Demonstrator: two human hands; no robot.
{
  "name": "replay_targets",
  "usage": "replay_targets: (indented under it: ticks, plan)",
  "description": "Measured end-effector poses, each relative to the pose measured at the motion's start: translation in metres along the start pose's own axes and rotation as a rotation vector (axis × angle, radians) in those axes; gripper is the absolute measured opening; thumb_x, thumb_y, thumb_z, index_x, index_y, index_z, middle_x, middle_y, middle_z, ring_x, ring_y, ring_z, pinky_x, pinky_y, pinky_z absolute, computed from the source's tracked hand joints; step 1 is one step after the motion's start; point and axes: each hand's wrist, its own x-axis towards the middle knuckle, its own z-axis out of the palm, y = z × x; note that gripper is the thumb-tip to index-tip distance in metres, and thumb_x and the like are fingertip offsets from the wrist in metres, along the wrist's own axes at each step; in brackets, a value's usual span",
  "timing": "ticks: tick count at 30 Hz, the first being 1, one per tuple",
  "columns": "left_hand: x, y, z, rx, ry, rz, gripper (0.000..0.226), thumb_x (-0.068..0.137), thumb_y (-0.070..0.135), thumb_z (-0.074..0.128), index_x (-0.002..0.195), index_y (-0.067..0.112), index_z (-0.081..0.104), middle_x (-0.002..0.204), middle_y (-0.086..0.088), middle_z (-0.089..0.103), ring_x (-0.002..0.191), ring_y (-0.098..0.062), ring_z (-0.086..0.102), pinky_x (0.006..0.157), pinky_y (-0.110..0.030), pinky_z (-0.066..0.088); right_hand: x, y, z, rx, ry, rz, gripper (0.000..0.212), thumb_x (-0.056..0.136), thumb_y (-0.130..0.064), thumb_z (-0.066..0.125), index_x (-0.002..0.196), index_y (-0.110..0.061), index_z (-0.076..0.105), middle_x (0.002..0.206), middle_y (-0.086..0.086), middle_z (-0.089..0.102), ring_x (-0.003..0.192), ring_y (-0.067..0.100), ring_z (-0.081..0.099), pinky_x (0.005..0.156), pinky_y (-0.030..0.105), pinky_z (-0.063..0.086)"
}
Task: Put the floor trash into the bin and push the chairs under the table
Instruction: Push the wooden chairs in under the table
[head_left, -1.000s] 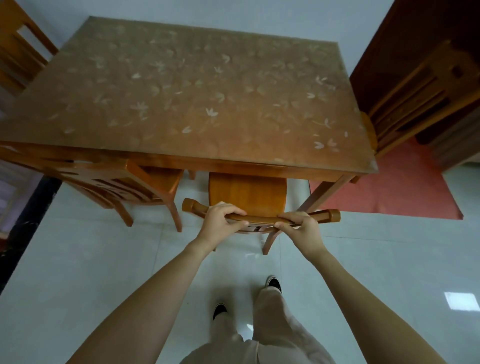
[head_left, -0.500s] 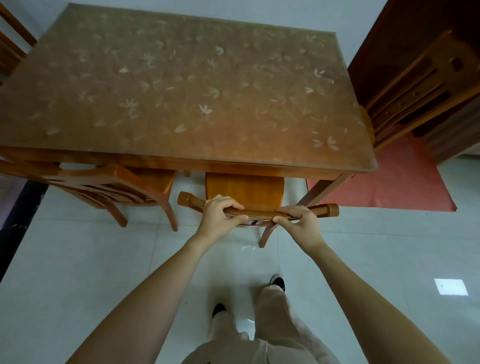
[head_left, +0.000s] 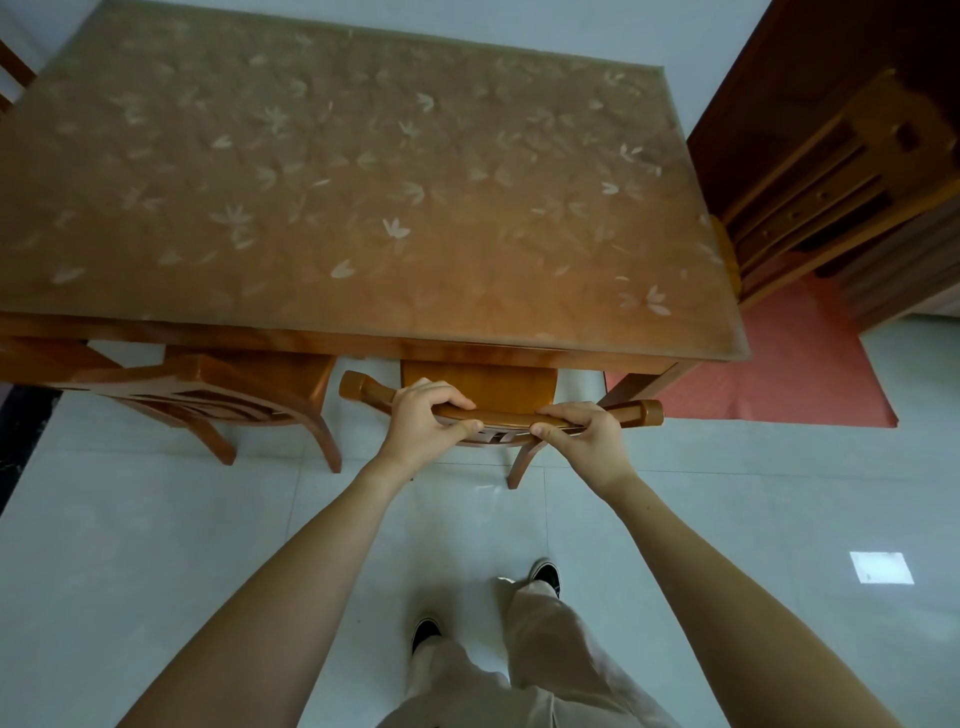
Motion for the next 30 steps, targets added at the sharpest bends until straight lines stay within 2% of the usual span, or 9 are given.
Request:
replay_targets:
  ticks: [13, 22, 27, 30]
  plan:
    - [0.03, 0.004, 0.006, 0.007, 0.005, -0.039, 0.017, 0.07, 0.03, 0.084, 0.083, 0.026, 0.073, 0.082, 0.02, 0.063, 0.088, -0.011, 0.056, 0.083, -0.046, 0.048, 0.035, 0.002, -0.012, -0.015, -0.023, 0.033, 0.029, 0.081, -0.033, 0.077, 0.108, -0.024, 0.074, 0.107, -0.004, 0.066, 0.099, 0.006, 0.057, 0.089, 0.022, 0.048]
    - [0.043, 0.005, 0.015, 0.012, 0.028, -0.062, 0.019, 0.068, 0.031, 0.085, 0.082, 0.031, 0.073, 0.083, 0.017, 0.065, 0.089, -0.01, 0.056, 0.083, -0.046, 0.048, 0.048, 0.003, -0.022, -0.021, -0.034, 0.028, 0.028, 0.082, -0.032, 0.077, 0.109, -0.023, 0.074, 0.108, -0.004, 0.066, 0.102, 0.009, 0.058, 0.094, 0.028, 0.049]
    - [0.048, 0.008, 0.014, 0.014, 0.033, -0.052, 0.019, 0.067, 0.029, 0.085, 0.082, 0.025, 0.075, 0.081, 0.018, 0.065, 0.084, -0.008, 0.055, 0.079, -0.043, 0.048, 0.051, -0.002, -0.023, -0.024, -0.02, 0.019, 0.028, 0.083, -0.027, 0.076, 0.11, -0.018, 0.074, 0.107, -0.004, 0.067, 0.098, 0.007, 0.057, 0.094, 0.031, 0.051]
    - [0.048, 0.011, 0.013, 0.019, 0.031, -0.055, 0.019, 0.068, 0.029, 0.085, 0.084, 0.025, 0.074, 0.081, 0.019, 0.065, 0.084, -0.008, 0.055, 0.078, -0.042, 0.049, 0.053, -0.002, -0.023, -0.036, -0.027, 0.025, 0.03, 0.084, -0.03, 0.075, 0.111, -0.017, 0.073, 0.109, -0.002, 0.069, 0.101, 0.014, 0.061, 0.096, 0.037, 0.052]
